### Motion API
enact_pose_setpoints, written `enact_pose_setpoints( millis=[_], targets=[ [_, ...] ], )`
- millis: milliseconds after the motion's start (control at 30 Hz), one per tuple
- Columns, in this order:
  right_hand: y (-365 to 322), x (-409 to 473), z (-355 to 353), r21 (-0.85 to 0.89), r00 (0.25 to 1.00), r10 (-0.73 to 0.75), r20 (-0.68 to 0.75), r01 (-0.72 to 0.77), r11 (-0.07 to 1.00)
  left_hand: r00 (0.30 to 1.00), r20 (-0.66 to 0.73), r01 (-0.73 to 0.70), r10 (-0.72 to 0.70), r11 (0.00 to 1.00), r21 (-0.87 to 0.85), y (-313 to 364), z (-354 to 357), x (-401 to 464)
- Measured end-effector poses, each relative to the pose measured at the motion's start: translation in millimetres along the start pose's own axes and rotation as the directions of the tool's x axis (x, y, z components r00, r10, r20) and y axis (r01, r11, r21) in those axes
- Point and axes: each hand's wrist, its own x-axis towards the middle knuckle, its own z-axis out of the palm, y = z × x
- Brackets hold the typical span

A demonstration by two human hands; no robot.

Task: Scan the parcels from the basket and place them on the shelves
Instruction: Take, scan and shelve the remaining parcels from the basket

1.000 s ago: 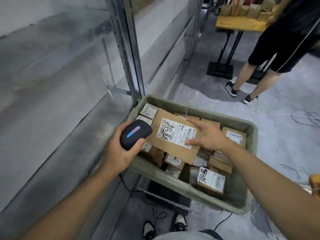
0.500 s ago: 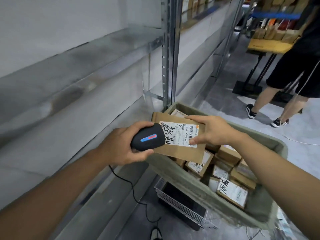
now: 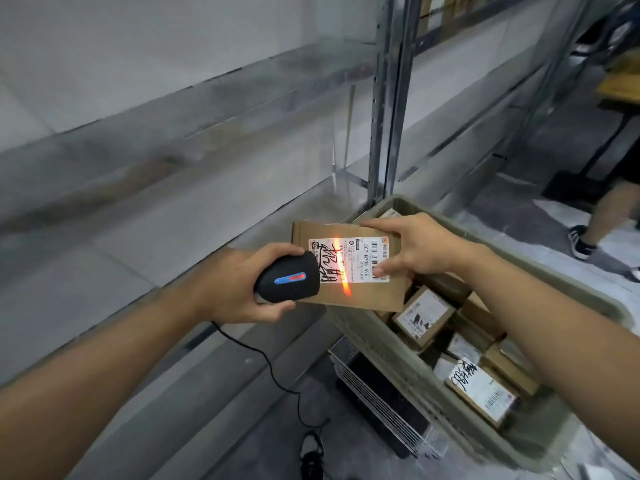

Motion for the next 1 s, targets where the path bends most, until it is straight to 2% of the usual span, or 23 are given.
enact_pose_setpoints(
  millis=[367, 533, 600, 733, 900, 1000],
  targets=[
    [-28, 20, 11, 0.044, 0.988, -0.142, 0.054, 0.139, 0.989, 0.995, -0.052, 0.086, -0.080, 0.988, 0.131, 15, -30, -44],
    [-35, 27, 21, 0.064, 0.986, -0.161, 0.033, 0.159, 0.985, 0.965, -0.154, 0.216, -0.212, 0.976, 0.006, 16, -34, -69],
    [-41, 31, 26, 0.083, 0.985, -0.172, 0.019, 0.169, 0.982, 0.927, -0.237, 0.291, -0.291, 0.956, -0.038, 19, -32, -85],
    [-56, 41, 48, 0.175, 0.985, -0.173, -0.001, 0.171, 0.970, 0.814, -0.333, 0.418, -0.475, 0.878, -0.231, 27, -26, -123],
    [-84, 49, 80, 0.300, 0.981, -0.192, -0.011, 0.187, 0.936, 0.698, -0.406, 0.486, -0.590, 0.807, -0.336, 43, -27, -165],
    [-103, 51, 97, 0.364, 0.980, -0.199, -0.019, 0.193, 0.911, 0.594, -0.469, 0.534, -0.654, 0.756, -0.378, 51, -31, -193]
  ],
)
